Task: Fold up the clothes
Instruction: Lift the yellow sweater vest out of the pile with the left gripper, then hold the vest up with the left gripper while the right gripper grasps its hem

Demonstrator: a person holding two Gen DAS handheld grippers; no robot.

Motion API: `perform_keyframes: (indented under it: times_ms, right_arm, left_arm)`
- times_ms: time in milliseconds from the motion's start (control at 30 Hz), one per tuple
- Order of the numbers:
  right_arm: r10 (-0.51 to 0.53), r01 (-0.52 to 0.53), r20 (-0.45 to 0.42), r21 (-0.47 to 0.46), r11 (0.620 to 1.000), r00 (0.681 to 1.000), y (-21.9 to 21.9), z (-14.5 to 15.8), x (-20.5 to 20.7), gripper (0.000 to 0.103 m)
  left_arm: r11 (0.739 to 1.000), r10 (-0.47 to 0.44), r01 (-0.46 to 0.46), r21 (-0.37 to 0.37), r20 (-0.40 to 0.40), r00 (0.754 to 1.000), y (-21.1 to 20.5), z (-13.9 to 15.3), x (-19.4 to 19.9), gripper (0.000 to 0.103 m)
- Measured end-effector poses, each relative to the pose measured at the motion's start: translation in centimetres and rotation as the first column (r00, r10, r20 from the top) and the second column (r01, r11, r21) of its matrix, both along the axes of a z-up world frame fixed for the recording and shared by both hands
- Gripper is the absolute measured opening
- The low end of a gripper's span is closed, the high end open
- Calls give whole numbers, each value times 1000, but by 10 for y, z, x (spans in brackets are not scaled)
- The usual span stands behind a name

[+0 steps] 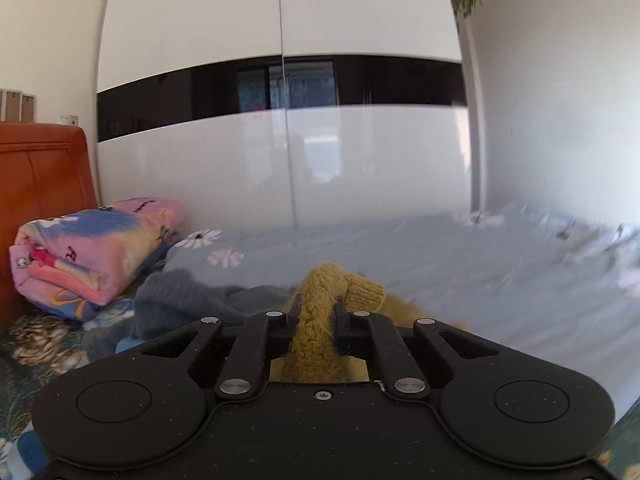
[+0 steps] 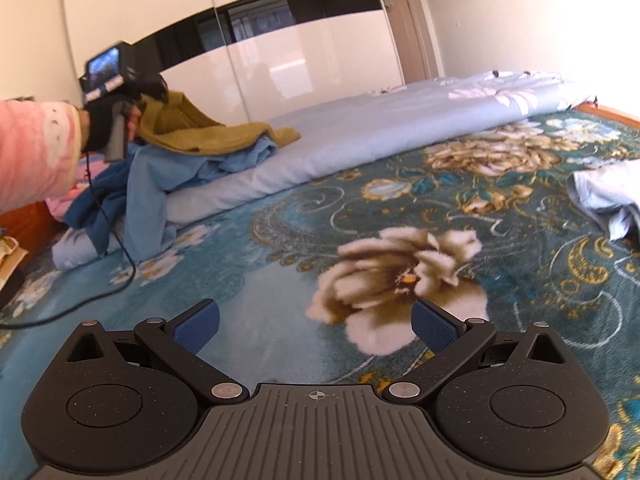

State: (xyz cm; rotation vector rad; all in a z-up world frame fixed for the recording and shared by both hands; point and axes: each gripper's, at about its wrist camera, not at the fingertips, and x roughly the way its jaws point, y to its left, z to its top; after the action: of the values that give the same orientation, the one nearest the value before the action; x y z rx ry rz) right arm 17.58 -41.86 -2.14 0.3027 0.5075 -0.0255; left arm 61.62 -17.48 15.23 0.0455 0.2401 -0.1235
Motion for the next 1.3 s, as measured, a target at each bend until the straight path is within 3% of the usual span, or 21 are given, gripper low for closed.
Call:
perform_keyframes:
  times_ms: [100,233,367,500,667,733,800,933,1100,1200,1300]
  right_arm:
    - [-6,6,47,2,1000,999,1,16,-7,103]
    - [-1,3,109,-18,1000,994,5,42,-20,103]
    - [-19,29,174,-53,998,985,5,72,-42,103]
    - [-43,70,251,-99,993,967,4,106,-68,103]
    - [-60,113,349,-133,985,935,10,149,-100,103]
    - [-32,95,387,-145,985,921,19,163,-111,103]
    - [17,54,411,-161,985,911,34,174,-117,103]
    - [153,-75,426,-195,978,892,71,179,-115,103]
    - [310,-253,342,-202,946,887,121,150,-102,103]
    - [395,-362,278,-165,918,876,146,126,-100,103]
    - [489,-466,226,-151,872,843,168,107,-95,103]
  left_arm:
    - [994,-77,81,-73,47,996,1,38,-22,7]
    - [963,-214,230,-140,121,969,-13,92,-67,7]
    - [899,-334,377,-222,208,919,-16,148,-123,7]
    - [829,-420,493,-266,288,861,7,198,-188,7]
    - [773,-451,576,-265,410,793,65,251,-279,8]
    - [771,-454,594,-231,454,767,90,270,-319,8]
    - [776,-453,596,-208,473,756,110,280,-355,8]
    - [776,-453,583,-242,430,781,143,264,-408,9]
    - [806,-443,524,-276,307,842,171,198,-446,9]
    - [819,-438,498,-286,250,863,183,158,-468,9]
    - [813,-450,504,-292,235,862,195,137,-486,9]
